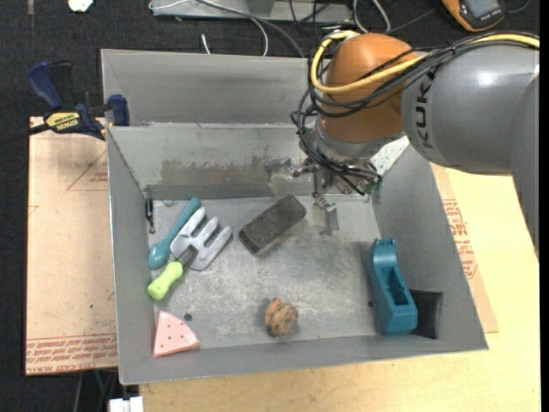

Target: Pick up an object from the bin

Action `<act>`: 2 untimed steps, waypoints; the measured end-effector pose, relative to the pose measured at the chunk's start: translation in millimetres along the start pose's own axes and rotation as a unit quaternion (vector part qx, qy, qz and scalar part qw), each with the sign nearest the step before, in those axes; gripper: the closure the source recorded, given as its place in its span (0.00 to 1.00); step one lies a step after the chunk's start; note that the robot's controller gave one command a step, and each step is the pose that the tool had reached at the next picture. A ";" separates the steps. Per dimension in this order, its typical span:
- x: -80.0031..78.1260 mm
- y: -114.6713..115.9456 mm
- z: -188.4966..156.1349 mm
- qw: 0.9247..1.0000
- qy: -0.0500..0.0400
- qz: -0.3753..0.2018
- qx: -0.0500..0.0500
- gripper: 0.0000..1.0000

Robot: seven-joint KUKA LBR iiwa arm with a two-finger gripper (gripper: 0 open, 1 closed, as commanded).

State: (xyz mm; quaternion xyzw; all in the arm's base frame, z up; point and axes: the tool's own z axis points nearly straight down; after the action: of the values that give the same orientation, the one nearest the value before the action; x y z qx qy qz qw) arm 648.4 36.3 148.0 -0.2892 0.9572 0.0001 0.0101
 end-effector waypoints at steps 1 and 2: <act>-3.7 0.9 48.4 0.994 -0.002 0.106 0.000 0.00; -0.6 19.1 69.6 0.999 -0.003 0.036 0.001 0.00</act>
Offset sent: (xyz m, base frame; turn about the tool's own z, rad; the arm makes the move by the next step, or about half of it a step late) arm -0.0122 0.0187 -0.0743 0.0620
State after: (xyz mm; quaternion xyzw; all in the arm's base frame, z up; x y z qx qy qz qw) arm 639.6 53.0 78.2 -0.2542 0.9671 0.0008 0.0129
